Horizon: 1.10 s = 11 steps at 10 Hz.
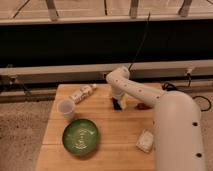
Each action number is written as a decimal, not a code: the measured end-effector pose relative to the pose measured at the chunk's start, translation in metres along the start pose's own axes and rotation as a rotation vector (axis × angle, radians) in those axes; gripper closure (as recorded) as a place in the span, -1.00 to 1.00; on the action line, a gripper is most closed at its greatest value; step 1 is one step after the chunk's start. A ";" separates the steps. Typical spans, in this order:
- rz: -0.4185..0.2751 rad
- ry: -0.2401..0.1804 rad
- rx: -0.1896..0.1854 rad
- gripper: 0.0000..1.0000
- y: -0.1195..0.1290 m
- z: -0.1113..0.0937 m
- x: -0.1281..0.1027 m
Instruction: Place the eraser on the white sponge
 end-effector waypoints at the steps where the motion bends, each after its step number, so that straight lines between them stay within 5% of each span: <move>1: 0.001 0.000 0.000 -0.35 0.001 0.000 0.000; 4: 0.005 -0.001 0.004 -0.35 0.002 0.000 0.000; 8: 0.013 -0.004 0.008 0.41 0.005 -0.002 0.002; 11: 0.018 -0.004 0.012 0.60 0.008 -0.003 0.003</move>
